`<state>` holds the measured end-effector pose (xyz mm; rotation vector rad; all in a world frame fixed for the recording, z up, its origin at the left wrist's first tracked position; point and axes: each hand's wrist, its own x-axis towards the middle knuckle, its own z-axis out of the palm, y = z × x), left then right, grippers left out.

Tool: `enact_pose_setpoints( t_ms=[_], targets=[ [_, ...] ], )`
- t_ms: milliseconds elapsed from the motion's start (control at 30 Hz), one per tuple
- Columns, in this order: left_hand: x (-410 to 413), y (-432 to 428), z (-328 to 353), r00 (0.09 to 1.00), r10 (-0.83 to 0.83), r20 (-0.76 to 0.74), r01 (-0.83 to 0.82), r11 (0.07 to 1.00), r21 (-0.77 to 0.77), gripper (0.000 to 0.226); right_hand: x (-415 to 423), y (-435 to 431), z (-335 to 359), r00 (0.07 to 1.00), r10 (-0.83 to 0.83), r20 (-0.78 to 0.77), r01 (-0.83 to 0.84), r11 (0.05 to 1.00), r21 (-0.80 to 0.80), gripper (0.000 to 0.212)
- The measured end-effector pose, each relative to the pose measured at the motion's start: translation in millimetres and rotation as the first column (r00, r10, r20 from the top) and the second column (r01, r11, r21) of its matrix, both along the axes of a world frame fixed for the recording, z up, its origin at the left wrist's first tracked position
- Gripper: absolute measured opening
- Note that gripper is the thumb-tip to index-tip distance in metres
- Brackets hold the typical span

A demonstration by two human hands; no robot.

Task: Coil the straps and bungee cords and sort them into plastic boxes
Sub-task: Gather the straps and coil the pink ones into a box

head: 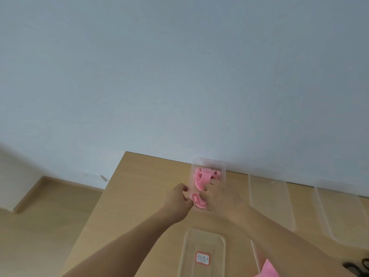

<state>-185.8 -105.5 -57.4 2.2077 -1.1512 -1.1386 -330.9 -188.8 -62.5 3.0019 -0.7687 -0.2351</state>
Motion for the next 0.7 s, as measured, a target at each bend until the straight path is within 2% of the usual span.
enact_pose_setpoints(
  t_ms=[67, 100, 167, 233, 300, 367, 433, 533, 700],
  targets=[
    [0, -1, 0, 0.999, -0.038, 0.035, 0.039, 0.999, -0.003, 0.046, -6, 1, 0, 0.989, -0.011, 0.148, 0.009, 1.000, 0.012, 0.043],
    [0, -1, 0, 0.994, -0.068, 0.084, 0.070, 0.997, -0.012, 0.050, -8, 2, 1, 0.978, -0.033, 0.208, 0.030, 0.999, 0.016, 0.044],
    [0, -1, 0, 0.947, -0.154, 0.282, 0.170, 0.985, -0.034, 0.058, -12, 5, 3, 0.929, -0.096, 0.357, 0.092, 0.995, 0.028, 0.041],
    [2, -2, 0, 0.851, -0.231, 0.472, 0.305, 0.949, -0.085, 0.062, -14, 11, 4, 0.892, -0.177, 0.416, 0.147, 0.984, 0.105, 0.036],
    [2, -6, 0, 0.747, -0.344, 0.569, 0.477, 0.873, -0.098, 0.064, -18, 12, 2, 0.869, -0.236, 0.434, 0.180, 0.969, 0.167, 0.028],
    [0, -12, -3, 0.624, -0.484, 0.613, 0.631, 0.775, -0.031, 0.062, -21, 12, 2, 0.860, -0.289, 0.421, 0.218, 0.953, 0.208, 0.022],
    [-2, -18, -6, 0.551, -0.566, 0.614, 0.696, 0.717, 0.036, 0.060, -24, 12, 0, 0.855, -0.337, 0.393, 0.264, 0.937, 0.228, 0.022],
    [0, -22, -12, 0.531, -0.587, 0.611, 0.696, 0.713, 0.081, 0.056, -29, 14, -2, 0.829, -0.389, 0.402, 0.317, 0.919, 0.234, 0.026],
    [0, -19, -17, 0.525, -0.533, 0.663, 0.697, 0.717, 0.024, 0.055, -33, 18, -4, 0.852, -0.391, 0.348, 0.320, 0.915, 0.246, 0.033]
  ],
)
